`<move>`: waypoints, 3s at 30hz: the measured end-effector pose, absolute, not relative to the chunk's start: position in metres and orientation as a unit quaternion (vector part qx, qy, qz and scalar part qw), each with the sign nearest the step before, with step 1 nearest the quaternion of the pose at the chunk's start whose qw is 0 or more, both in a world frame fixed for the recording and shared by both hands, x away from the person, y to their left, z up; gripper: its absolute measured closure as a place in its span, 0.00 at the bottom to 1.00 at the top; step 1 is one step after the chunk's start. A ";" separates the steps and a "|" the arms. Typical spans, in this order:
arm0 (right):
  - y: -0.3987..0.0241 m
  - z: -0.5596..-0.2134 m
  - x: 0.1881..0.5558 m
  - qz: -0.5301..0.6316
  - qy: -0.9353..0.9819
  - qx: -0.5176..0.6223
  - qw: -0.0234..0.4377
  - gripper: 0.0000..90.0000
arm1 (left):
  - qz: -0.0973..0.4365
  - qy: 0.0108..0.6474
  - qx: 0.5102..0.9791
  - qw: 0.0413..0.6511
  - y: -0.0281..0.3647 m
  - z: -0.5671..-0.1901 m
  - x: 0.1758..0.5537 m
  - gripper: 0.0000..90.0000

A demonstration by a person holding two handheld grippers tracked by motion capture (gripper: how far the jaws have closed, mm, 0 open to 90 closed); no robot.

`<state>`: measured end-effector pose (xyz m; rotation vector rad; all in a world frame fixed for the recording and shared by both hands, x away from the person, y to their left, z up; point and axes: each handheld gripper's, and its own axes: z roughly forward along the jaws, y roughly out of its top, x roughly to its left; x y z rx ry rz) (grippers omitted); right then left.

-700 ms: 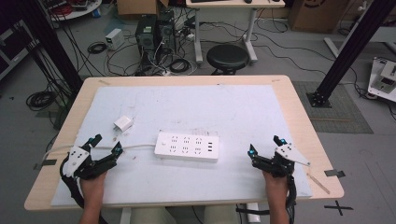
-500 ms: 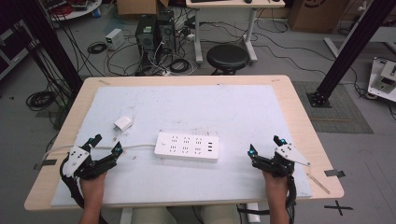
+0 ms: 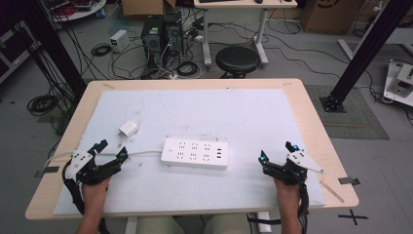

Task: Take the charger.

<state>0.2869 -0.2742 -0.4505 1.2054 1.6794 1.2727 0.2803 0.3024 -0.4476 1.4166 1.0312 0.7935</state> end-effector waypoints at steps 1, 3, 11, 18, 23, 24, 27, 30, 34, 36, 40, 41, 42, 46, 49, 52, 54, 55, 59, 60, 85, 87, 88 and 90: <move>-0.274 -0.451 0.287 0.491 0.648 0.465 0.351 0.04 | 0.338 0.435 0.609 0.571 0.303 -0.444 0.281 0.20; -0.274 -0.451 0.286 0.490 0.649 0.463 0.353 0.04 | 0.337 0.421 0.621 0.569 0.303 -0.434 0.284 0.20; -0.273 -0.450 0.287 0.487 0.652 0.463 0.351 0.04 | 0.337 0.370 0.660 0.560 0.306 -0.391 0.305 0.20; -0.273 -0.450 0.288 0.484 0.654 0.463 0.351 0.04 | 0.329 0.334 0.693 0.547 0.304 -0.361 0.331 0.20; -0.273 -0.450 0.288 0.483 0.654 0.464 0.351 0.04 | 0.331 0.322 0.710 0.531 0.302 -0.355 0.350 0.20; -0.273 -0.450 0.288 0.483 0.654 0.466 0.349 0.04 | 0.328 0.324 0.713 0.527 0.301 -0.356 0.354 0.20; -0.272 -0.450 0.288 0.483 0.654 0.466 0.349 0.04 | 0.315 0.330 0.721 0.521 0.302 -0.357 0.366 0.20; -0.272 -0.450 0.288 0.481 0.655 0.465 0.349 0.04 | 0.309 0.338 0.721 0.520 0.305 -0.359 0.373 0.20; -0.272 -0.450 0.289 0.481 0.657 0.463 0.350 0.04 | 0.296 0.363 0.722 0.509 0.312 -0.368 0.384 0.20; -0.271 -0.450 0.288 0.480 0.658 0.465 0.348 0.04 | 0.291 0.372 0.725 0.502 0.315 -0.373 0.389 0.20; -0.271 -0.450 0.289 0.476 0.661 0.463 0.351 0.04 | 0.282 0.385 0.729 0.490 0.319 -0.381 0.398 0.20; -0.271 -0.450 0.289 0.476 0.661 0.463 0.351 0.04 | 0.279 0.387 0.731 0.487 0.318 -0.383 0.399 0.20; -0.271 -0.450 0.289 0.475 0.661 0.462 0.351 0.04 | 0.278 0.386 0.735 0.482 0.318 -0.385 0.401 0.20; -0.271 -0.450 0.289 0.474 0.661 0.463 0.351 0.04 | 0.273 0.386 0.754 0.455 0.315 -0.393 0.407 0.20; -0.271 -0.450 0.289 0.473 0.662 0.464 0.350 0.04 | 0.271 0.392 0.759 0.444 0.314 -0.398 0.411 0.20; -0.271 -0.450 0.289 0.473 0.663 0.461 0.351 0.04 | 0.265 0.394 0.771 0.424 0.313 -0.404 0.415 0.20; -0.271 -0.450 0.289 0.473 0.664 0.461 0.351 0.04 | 0.262 0.397 0.776 0.414 0.313 -0.408 0.417 0.20; -0.271 -0.450 0.289 0.473 0.663 0.462 0.351 0.04 | 0.260 0.399 0.777 0.412 0.313 -0.409 0.418 0.20; -0.271 -0.450 0.289 0.473 0.664 0.460 0.351 0.04 | 0.254 0.402 0.787 0.393 0.315 -0.415 0.422 0.20; -0.270 -0.450 0.289 0.473 0.664 0.460 0.351 0.04 | 0.253 0.405 0.789 0.388 0.315 -0.417 0.424 0.20; -0.269 -0.450 0.291 0.467 0.670 0.459 0.349 0.04 | 0.197 0.431 0.813 0.338 0.315 -0.446 0.440 0.27; -0.269 -0.450 0.291 0.467 0.670 0.459 0.349 0.04 | 0.197 0.431 0.813 0.338 0.315 -0.446 0.440 0.29; -0.269 -0.450 0.291 0.467 0.670 0.460 0.348 0.04 | 0.193 0.424 0.815 0.344 0.314 -0.446 0.439 0.35; -0.269 -0.450 0.291 0.467 0.670 0.459 0.349 0.04 | 0.189 0.423 0.815 0.347 0.315 -0.446 0.439 0.38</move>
